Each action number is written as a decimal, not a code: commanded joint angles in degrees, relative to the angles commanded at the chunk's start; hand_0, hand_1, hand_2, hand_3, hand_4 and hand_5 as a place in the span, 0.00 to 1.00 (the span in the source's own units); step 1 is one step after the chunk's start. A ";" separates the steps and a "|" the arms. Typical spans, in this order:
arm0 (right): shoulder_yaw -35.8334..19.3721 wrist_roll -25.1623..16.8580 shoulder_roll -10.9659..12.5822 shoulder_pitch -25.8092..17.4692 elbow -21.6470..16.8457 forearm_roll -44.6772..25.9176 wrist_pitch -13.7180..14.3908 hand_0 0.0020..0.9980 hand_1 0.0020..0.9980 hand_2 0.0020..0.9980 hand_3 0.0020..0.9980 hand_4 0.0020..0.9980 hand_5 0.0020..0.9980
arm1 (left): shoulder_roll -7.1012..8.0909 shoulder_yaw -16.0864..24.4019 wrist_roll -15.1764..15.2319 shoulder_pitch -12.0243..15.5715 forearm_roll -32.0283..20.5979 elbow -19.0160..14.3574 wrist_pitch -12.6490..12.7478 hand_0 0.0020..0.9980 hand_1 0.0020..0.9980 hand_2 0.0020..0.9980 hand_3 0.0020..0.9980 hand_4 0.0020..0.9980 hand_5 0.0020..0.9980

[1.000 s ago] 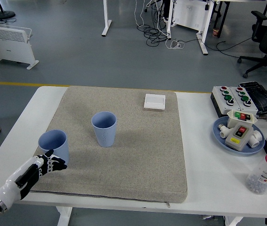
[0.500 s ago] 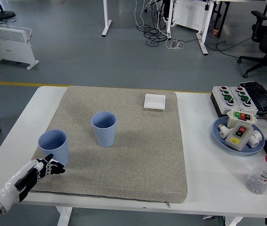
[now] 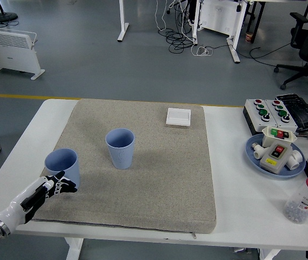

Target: Push cup pick cup insert cup

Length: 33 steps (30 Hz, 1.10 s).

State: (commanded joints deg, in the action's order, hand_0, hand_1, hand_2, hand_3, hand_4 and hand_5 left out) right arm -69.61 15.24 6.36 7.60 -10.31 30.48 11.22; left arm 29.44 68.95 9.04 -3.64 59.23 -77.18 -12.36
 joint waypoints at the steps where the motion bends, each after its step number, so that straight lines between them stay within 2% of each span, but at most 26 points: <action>1: 0.04 0.01 -0.01 0.02 0.00 -0.03 0.01 0.73 0.65 0.67 0.59 0.13 0.49 | 0.04 -0.25 0.01 -0.16 0.02 0.31 -0.04 0.78 0.66 0.57 0.52 0.68 1.00; 10: -0.01 -0.03 -0.09 0.12 0.00 -0.09 -0.02 0.72 0.65 0.67 0.59 0.13 0.49 | 0.37 -2.05 0.79 -1.91 0.79 2.46 -0.04 0.79 0.66 0.56 0.52 0.68 1.00; 16: 0.02 -0.12 -0.12 0.29 0.00 -0.26 -0.07 0.72 0.65 0.67 0.59 0.13 0.49 | 1.16 -4.01 0.82 -4.97 2.71 4.56 -0.01 0.79 0.66 0.56 0.52 0.67 1.00; 21: 0.20 -0.16 -0.13 0.33 0.00 -0.52 -0.08 0.72 0.65 0.67 0.59 0.13 0.49 | 1.41 -4.55 1.14 -6.22 2.95 6.04 -0.04 0.79 0.66 0.56 0.52 0.67 1.00; 24: 0.24 -0.16 -0.14 0.33 0.00 -0.57 -0.08 0.72 0.65 0.67 0.59 0.13 0.49 | 1.44 -4.67 1.25 -6.47 3.02 6.41 -0.04 0.79 0.66 0.56 0.52 0.67 1.00; 33: 0.44 -0.09 -0.26 0.45 0.00 -0.57 -0.09 0.72 0.65 0.67 0.59 0.13 0.50 | 1.35 -6.35 1.43 -9.48 3.74 8.31 0.02 0.79 0.66 0.56 0.52 0.67 1.00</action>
State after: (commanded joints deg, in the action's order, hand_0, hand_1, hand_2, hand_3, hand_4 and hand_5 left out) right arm -69.17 15.15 6.10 8.05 -10.31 29.91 11.13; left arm 30.79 62.60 10.47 -13.12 62.97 -68.88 -12.34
